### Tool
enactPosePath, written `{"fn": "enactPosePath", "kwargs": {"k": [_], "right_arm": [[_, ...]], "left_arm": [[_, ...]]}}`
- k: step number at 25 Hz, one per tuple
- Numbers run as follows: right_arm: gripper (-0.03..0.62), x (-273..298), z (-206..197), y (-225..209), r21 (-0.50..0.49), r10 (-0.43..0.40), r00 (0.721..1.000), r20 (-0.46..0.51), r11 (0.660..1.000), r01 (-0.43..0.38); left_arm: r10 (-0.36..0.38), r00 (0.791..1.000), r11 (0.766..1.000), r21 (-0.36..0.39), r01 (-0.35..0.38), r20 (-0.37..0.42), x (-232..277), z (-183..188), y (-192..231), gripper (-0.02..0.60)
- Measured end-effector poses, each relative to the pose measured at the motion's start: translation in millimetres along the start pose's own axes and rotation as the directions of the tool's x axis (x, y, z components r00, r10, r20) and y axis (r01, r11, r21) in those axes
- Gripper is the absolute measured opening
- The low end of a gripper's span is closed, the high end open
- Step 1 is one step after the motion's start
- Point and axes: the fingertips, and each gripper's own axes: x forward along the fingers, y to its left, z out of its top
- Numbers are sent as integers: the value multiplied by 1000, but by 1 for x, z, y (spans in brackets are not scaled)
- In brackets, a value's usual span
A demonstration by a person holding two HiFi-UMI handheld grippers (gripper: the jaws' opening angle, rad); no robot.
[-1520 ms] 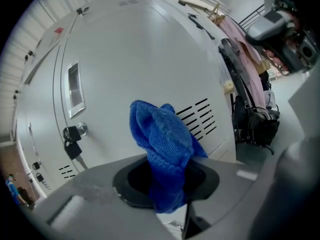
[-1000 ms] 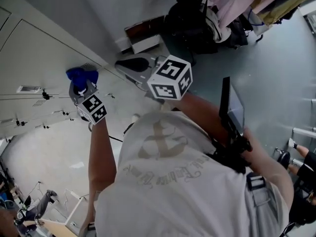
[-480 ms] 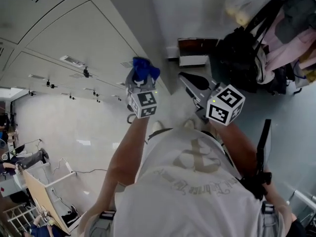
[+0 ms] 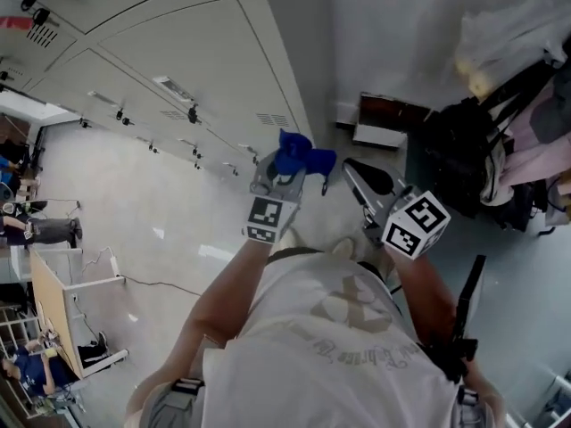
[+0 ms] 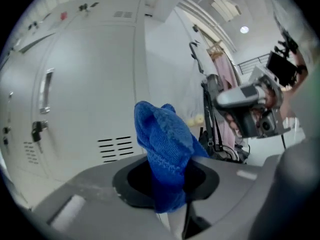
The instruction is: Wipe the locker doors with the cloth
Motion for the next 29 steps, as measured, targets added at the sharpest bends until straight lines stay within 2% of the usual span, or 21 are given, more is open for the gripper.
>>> {"fn": "enactPosePath", "kwargs": {"k": [2,4,7,11,17,23,29], "right_arm": [[7,10,-4,9,-17,57,998,-8,998,-57],[6,21,-13,17,-36,106,994,-31,994,-107],[6,37,-28,28,-58,154,986,-70,986,-158],[7,61,-38,36,-43,186,978,-95,981,-190],[7,87,-42,66,-91,201,971,-126,973,-213],[6,98,-48,86,-118,140,982,-129,981,-155],[7,102,-53,102,-124,87,991,-104,987,-100]], "left_arm": [[51,999,992,-113,-50,5,-28,-3,19,115],[117,993,971,-212,-113,5,-54,-10,37,115],[193,981,941,-283,-186,-2,-89,-18,54,115],[232,973,928,-302,-218,11,-121,-20,66,115],[241,970,919,-329,-216,35,-149,-29,89,115],[180,981,933,-330,-146,76,-157,-29,101,117],[101,992,942,-327,-72,72,-166,-41,96,117]]}}
